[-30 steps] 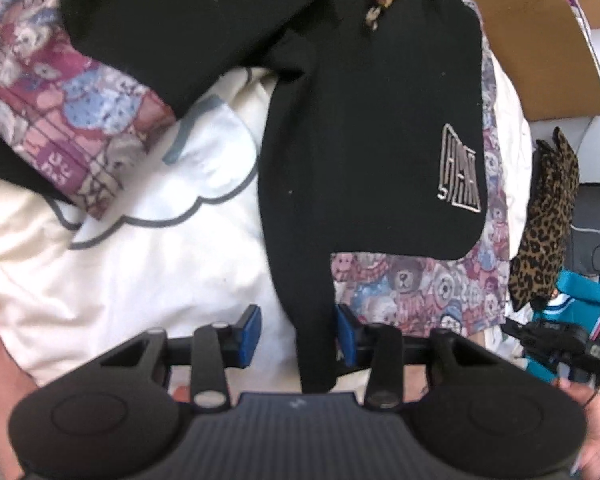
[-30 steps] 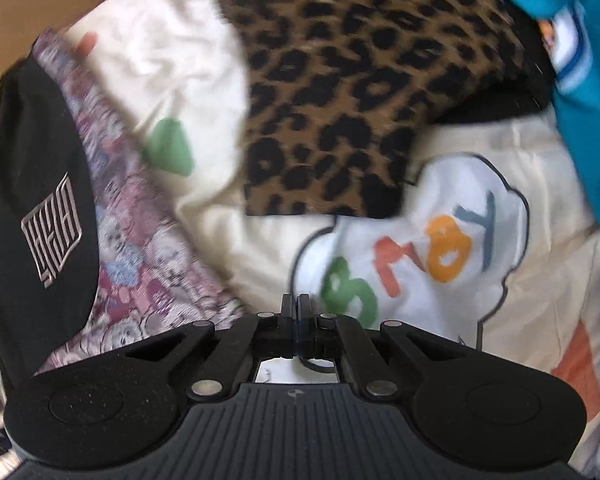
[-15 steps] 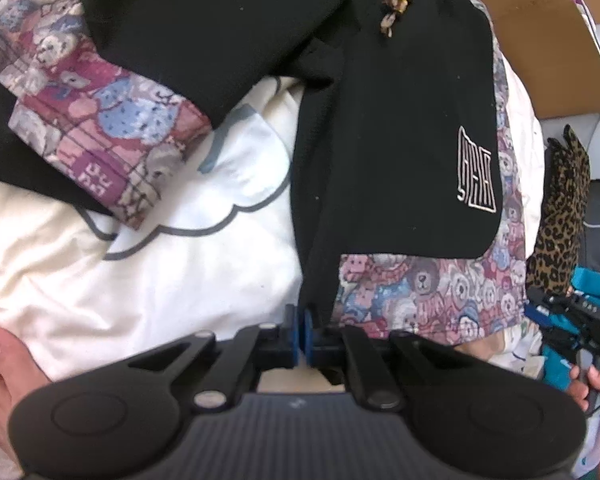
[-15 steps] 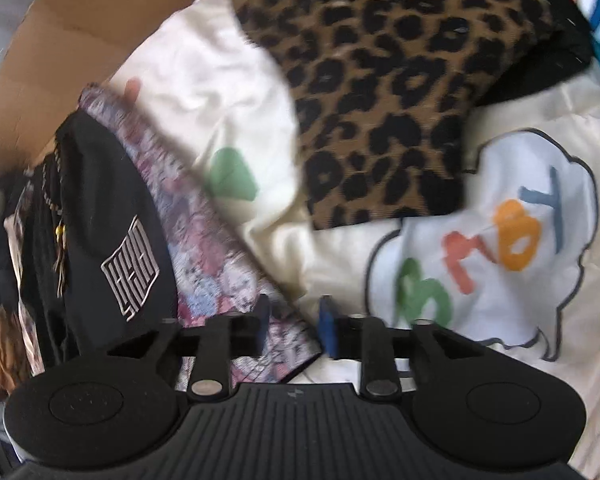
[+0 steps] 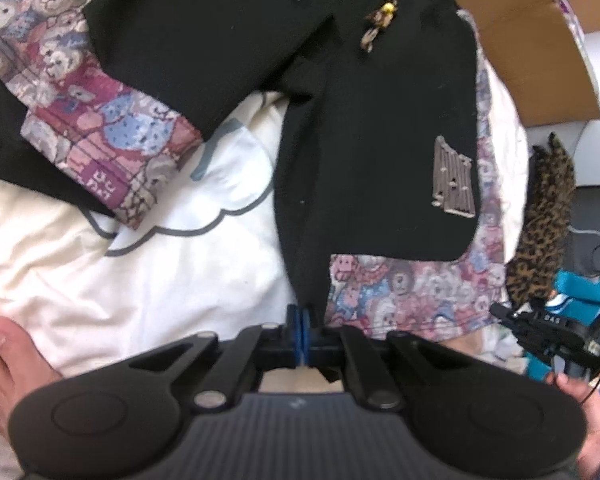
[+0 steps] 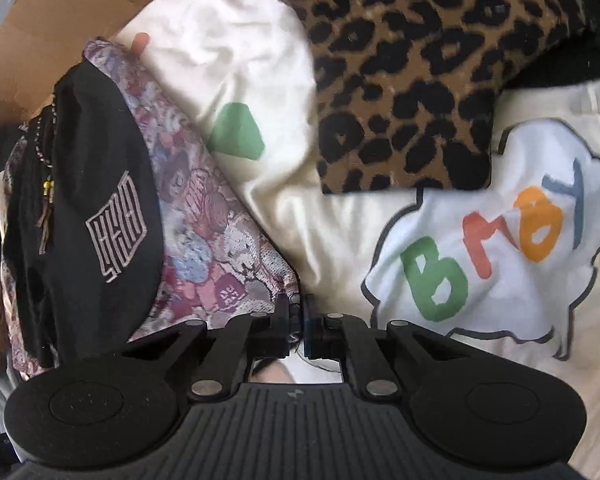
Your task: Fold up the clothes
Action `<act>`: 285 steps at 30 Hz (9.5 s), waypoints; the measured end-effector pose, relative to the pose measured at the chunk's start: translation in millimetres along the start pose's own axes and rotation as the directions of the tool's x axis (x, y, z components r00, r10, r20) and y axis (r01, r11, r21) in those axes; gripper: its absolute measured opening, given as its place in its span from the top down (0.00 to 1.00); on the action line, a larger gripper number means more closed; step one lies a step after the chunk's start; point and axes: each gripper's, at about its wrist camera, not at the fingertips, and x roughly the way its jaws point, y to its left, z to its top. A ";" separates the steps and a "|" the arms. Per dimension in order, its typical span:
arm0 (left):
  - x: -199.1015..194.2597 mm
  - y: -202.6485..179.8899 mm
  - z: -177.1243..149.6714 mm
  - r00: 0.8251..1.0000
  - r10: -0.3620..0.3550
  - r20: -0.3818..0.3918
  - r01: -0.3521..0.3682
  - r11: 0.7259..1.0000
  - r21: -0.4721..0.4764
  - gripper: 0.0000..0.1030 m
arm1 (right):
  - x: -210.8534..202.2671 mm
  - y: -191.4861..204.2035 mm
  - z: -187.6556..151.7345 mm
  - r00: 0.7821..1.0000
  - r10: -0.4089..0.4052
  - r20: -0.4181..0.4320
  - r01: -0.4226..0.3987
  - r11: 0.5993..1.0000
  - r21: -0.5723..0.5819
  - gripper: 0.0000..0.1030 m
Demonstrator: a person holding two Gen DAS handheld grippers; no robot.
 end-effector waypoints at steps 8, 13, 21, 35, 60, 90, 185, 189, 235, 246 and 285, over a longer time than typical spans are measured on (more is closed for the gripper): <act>-32.1 -23.1 -4.0 0.995 -0.095 0.019 0.095 0.995 0.021 0.99 | -71.2 24.3 9.9 0.995 -0.032 0.091 0.033 0.999 -0.004 0.98; -40.4 -27.6 -3.1 0.994 -0.108 0.030 0.107 0.994 0.021 0.99 | -105.9 42.4 11.3 0.987 -0.036 0.157 0.043 0.998 -0.042 0.98; -18.2 -15.9 -7.2 0.997 -0.083 -0.004 0.083 0.997 0.008 0.99 | -98.8 51.7 10.3 0.983 -0.094 0.157 0.109 0.990 -0.088 0.98; 25.0 7.3 -2.6 0.997 0.045 -0.059 -0.043 0.998 0.034 0.99 | -26.2 -6.4 4.1 0.990 -0.135 0.046 0.131 0.988 0.082 0.81; 36.3 0.2 -14.3 0.994 -0.041 -0.101 0.041 0.999 0.001 0.95 | -0.4 19.1 -3.0 0.996 -0.091 -0.025 0.088 0.993 -0.083 0.96; -11.1 -55.7 1.3 0.995 0.033 -0.092 -0.019 0.989 0.144 0.50 | -68.0 36.4 -4.1 0.973 -0.224 0.056 0.224 0.975 -0.004 0.79; -246.3 96.2 164.6 0.936 0.163 0.313 -0.209 0.971 0.120 0.21 | -97.3 262.8 -129.5 0.943 0.198 0.266 -0.196 0.980 -0.033 0.39; -233.4 106.1 171.8 0.935 0.167 0.314 -0.217 0.967 0.130 0.21 | -76.4 261.8 -132.3 0.950 0.203 0.239 -0.206 0.978 -0.010 0.40; -153.2 135.6 197.7 0.939 0.264 0.222 -0.332 0.868 0.369 0.90 | 9.7 270.9 -166.9 0.980 0.187 0.067 -0.187 0.982 -0.013 0.40; -192.3 133.0 225.1 0.902 0.294 0.315 -0.399 0.847 0.351 0.90 | 48.3 285.8 -173.9 0.961 0.275 0.015 -0.276 0.961 0.034 0.42; -226.3 97.2 222.6 0.913 0.254 0.320 -0.372 0.841 0.394 0.94 | 113.0 319.5 -176.9 0.908 0.404 -0.111 -0.391 0.912 0.126 0.99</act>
